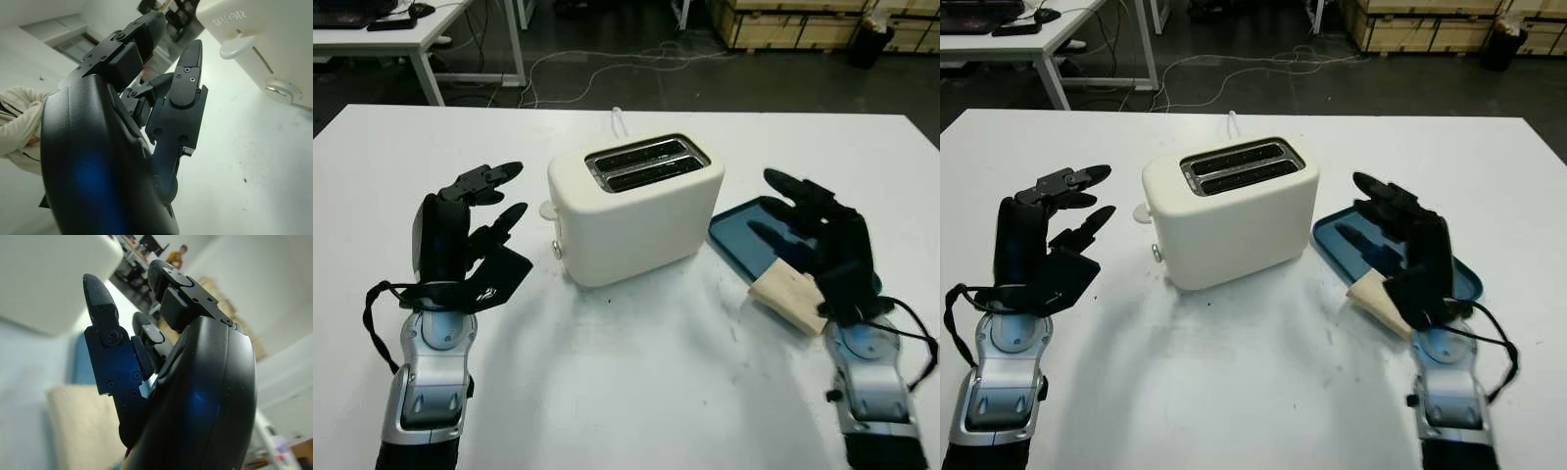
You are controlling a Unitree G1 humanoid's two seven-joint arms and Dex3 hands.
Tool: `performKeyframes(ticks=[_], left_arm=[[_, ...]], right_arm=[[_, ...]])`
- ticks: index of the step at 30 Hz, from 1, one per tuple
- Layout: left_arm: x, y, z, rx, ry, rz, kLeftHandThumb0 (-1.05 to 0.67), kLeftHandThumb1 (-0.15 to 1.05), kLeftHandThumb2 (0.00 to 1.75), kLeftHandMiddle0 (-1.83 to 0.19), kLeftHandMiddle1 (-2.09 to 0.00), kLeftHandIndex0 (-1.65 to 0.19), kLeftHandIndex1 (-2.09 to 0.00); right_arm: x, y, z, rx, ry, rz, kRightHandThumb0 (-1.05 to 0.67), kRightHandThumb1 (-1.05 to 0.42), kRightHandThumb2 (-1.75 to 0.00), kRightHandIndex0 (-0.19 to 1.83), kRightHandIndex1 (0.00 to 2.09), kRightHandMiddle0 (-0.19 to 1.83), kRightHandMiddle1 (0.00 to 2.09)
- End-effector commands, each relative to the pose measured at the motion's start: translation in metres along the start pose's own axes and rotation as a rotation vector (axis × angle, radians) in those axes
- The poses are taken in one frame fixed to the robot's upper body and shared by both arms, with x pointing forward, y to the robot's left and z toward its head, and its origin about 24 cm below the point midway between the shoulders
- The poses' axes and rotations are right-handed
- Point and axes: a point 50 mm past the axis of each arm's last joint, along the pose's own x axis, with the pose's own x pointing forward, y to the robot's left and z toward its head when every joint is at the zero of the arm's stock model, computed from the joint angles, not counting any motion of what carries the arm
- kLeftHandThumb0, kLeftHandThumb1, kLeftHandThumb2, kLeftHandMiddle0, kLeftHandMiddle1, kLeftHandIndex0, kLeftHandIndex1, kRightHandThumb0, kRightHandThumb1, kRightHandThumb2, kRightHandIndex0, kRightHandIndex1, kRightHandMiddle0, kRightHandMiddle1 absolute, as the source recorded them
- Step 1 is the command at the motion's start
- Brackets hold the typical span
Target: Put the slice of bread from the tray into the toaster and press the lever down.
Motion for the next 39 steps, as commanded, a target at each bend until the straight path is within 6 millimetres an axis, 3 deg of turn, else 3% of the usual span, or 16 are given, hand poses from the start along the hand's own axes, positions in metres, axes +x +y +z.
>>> performKeyframes(ticks=[1, 13, 20, 30, 39], left_arm=[[0.0, -0.001, 0.001, 0.004, -0.012, 0.002, -0.33, 0.92, 0.12, -0.54, -0.95, -0.82, -0.09], [0.003, 0.0, 0.0, -0.004, -0.016, -0.014, -0.31, 0.92, 0.11, -0.53, -0.98, -0.82, -0.09], [0.005, -0.001, 0.001, -0.006, -0.018, -0.015, -0.28, 0.92, 0.11, -0.53, -0.99, -0.82, -0.09], [0.006, 0.002, -0.001, 0.006, -0.018, -0.015, -0.28, 0.92, 0.13, -0.51, -1.0, -0.82, -0.09], [0.007, 0.004, -0.001, 0.009, -0.02, -0.008, -0.3, 0.92, 0.12, -0.51, -1.0, -0.82, -0.09]], right_arm=[[-0.005, -0.01, -0.002, -0.091, -0.033, 0.017, -0.52, -0.82, 0.0, 0.79, 0.0, 0.73, 0.0], [-0.02, -0.071, -0.019, -0.416, -0.034, 0.242, -0.49, -0.74, 0.0, 0.68, 0.0, 0.64, 0.0], [-0.014, -0.094, -0.02, -0.515, 0.036, 0.437, -0.45, -0.68, 0.0, 0.48, 0.0, 0.47, 0.0], [-0.008, -0.102, -0.012, -0.595, 0.083, 0.623, -0.59, -0.68, -0.01, 0.35, 0.0, 0.37, 0.0], [-0.02, -0.084, -0.021, -0.604, 0.066, 0.694, -0.67, -0.7, 0.0, 0.29, 0.0, 0.33, 0.0]])
